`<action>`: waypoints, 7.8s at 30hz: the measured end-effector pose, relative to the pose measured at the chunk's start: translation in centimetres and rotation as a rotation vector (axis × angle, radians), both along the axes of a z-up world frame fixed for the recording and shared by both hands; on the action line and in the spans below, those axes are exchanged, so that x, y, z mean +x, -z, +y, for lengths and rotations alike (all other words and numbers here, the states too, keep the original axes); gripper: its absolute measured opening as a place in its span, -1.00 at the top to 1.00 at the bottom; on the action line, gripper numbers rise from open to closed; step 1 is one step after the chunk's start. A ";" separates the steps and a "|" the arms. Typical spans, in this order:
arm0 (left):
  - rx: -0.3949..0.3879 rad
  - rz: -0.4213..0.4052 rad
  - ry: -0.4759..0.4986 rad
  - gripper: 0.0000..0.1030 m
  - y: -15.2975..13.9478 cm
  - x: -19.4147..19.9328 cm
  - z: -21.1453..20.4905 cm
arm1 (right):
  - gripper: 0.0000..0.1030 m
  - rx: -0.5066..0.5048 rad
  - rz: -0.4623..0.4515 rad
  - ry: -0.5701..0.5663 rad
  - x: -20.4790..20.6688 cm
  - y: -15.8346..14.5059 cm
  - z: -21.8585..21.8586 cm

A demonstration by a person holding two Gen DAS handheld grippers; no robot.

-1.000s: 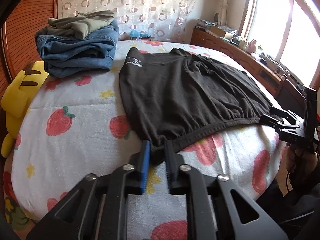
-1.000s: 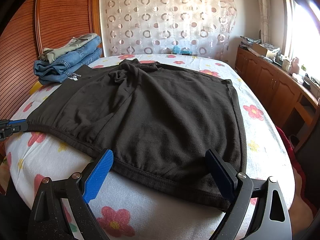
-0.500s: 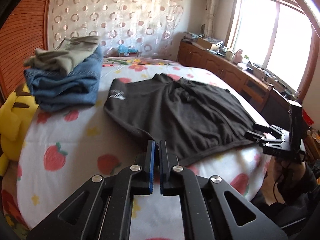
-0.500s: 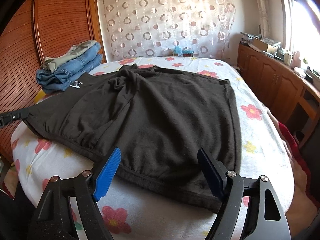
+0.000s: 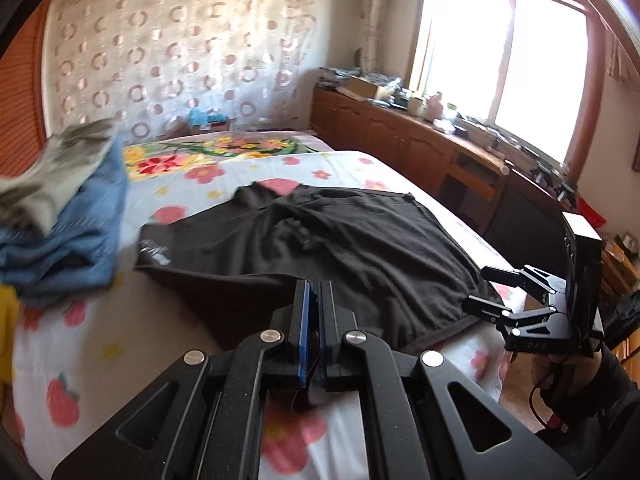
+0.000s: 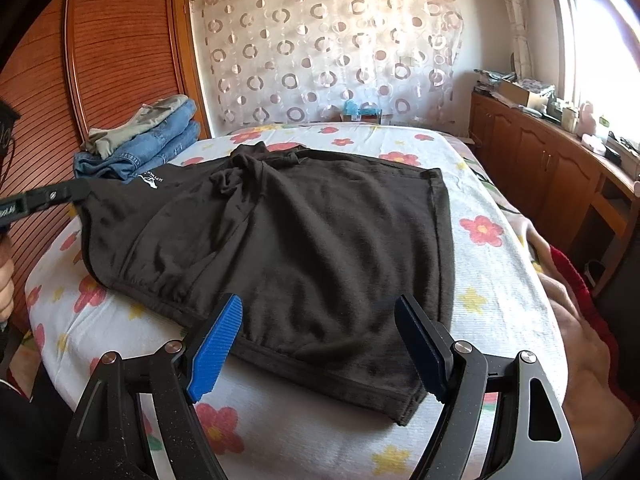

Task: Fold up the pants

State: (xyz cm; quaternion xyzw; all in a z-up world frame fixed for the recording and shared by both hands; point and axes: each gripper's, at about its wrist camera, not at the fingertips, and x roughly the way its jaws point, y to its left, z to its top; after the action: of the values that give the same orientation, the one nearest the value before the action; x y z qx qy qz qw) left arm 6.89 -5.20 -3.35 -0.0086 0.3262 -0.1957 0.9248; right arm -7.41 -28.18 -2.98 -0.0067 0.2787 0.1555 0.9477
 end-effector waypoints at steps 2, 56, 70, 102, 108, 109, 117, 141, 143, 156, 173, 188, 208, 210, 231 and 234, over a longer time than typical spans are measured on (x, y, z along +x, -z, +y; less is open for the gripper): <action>0.001 0.006 0.015 0.91 0.0 0.9 -0.7 | -0.56 0.005 -0.003 0.007 0.0 0.0 -0.2; 0.099 0.113 -0.008 -0.56 5.1 3.3 -1.5 | -0.01 0.024 -0.017 -0.032 2.4 -1.0 -0.7; 0.080 0.162 -0.022 -0.56 7.0 2.9 -0.7 | 0.35 0.031 0.047 -0.112 7.4 -0.5 1.5; 0.047 0.058 -0.030 -0.56 3.7 1.5 -1.2 | 0.92 0.036 -0.131 -0.176 3.5 -2.0 3.1; 0.040 0.027 -0.016 -0.56 2.5 1.1 -1.6 | 0.92 0.047 -0.165 -0.136 2.4 -2.4 2.2; 0.039 0.026 -0.015 -0.56 2.4 1.1 -1.7 | 0.92 0.051 -0.168 -0.130 2.2 -2.4 2.1; 0.039 0.013 0.003 -0.56 2.1 1.0 -2.2 | 0.92 0.078 -0.175 -0.057 0.7 -2.0 1.5; 0.055 0.051 0.028 -0.56 3.4 1.0 -3.9 | 0.92 0.082 0.077 0.031 0.7 3.3 1.7; 0.056 0.055 0.026 -0.56 3.5 1.1 -3.9 | 0.92 0.089 0.078 0.031 1.1 2.9 1.6; 0.039 0.034 -0.012 -0.56 3.2 1.0 -2.9 | 0.67 0.094 0.076 0.037 0.0 3.4 0.3; 0.042 -0.014 -0.085 -0.56 1.7 1.0 -0.3 | 0.17 0.076 -0.013 -0.043 2.4 1.4 3.6; 0.040 -0.069 -0.145 -0.56 -0.4 0.9 2.9 | -0.01 0.044 0.003 -0.183 9.4 0.7 9.9; 0.029 -0.091 -0.173 -0.56 -1.6 0.7 5.0 | -0.01 -0.104 0.135 -0.358 16.9 3.2 19.3; 0.028 -0.092 -0.174 -0.56 -1.6 0.7 5.0 | -0.01 -0.115 0.150 -0.349 17.6 3.6 19.7; 0.056 -0.047 -0.094 -0.56 0.0 3.0 1.9 | 0.88 -0.017 0.021 -0.233 18.2 -1.0 11.7; 0.061 -0.030 -0.077 -0.56 0.3 4.4 1.1 | 0.88 -0.006 0.035 -0.189 19.2 -0.6 9.7</action>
State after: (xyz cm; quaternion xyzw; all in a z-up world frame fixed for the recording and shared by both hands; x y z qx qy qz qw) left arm 11.32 -4.07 -3.60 0.0098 0.3176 -0.1501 0.9362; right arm 11.78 -18.47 -2.43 -0.0329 0.2937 0.2437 0.9237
